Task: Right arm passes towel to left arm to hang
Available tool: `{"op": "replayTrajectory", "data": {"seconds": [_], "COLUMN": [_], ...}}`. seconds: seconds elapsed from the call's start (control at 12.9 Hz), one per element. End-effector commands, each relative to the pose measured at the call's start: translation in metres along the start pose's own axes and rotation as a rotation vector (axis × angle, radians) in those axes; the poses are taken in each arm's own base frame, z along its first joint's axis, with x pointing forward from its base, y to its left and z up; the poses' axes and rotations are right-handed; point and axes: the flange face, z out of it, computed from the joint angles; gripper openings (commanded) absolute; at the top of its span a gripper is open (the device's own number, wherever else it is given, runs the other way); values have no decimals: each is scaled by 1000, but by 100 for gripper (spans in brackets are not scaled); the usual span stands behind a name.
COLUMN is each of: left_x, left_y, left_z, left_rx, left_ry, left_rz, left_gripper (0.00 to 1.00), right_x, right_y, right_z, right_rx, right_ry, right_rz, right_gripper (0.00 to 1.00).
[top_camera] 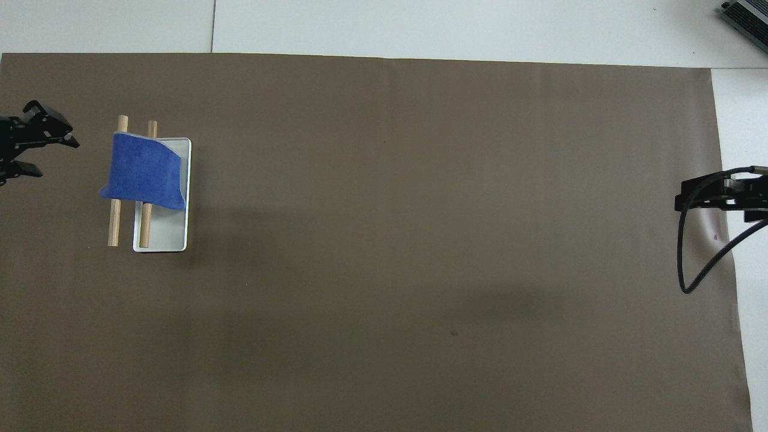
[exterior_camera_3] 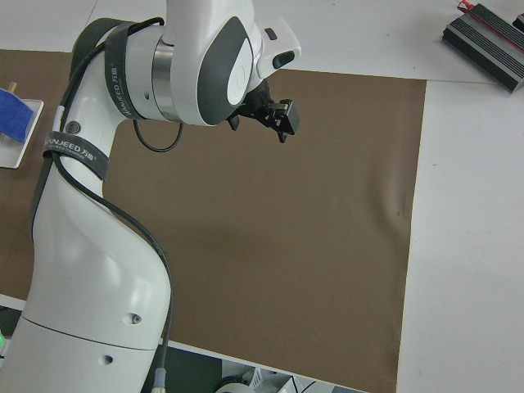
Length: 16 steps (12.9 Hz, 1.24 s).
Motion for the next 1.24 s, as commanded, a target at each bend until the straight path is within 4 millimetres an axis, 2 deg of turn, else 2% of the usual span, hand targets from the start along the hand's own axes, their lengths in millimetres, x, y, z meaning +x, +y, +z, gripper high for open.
{"op": "replayTrajectory", "data": {"seconds": [0.0,0.08,0.23,0.31,0.46,0.54,0.62,0.93,1.16], "left_x": [-19,-26,-48,-55,-63,-65,-64,-63,-63], "left_y": [-16,-17,-5,2,14,15,16,21,22], "left_z": [-46,-58,-81,-87,-87,-88,-88,-87,-86], "left_rx": [32,31,38,77,103,95,81,43,44], "left_ry": [-24,-22,0,21,39,40,44,79,76], "left_rz": [292,366,493,559,647,651,648,639,644], "left_gripper": [69,69,70,70,71,76,98,100,100], "right_x": [-5,-5,-5,-5,-5,-5,-5,-5,-5], "right_y": [0,0,0,0,0,0,0,-1,-18], "right_z": [-1,-2,-1,-1,-1,-1,-1,-2,-10], "right_rx": [1,2,1,1,1,1,1,2,-3], "right_ry": [-5,-3,-5,-5,-5,-5,-5,-3,10], "right_rz": [3,5,3,3,5,5,5,3,-15], "right_gripper": [100,100,100,100,100,100,100,100,100]}}
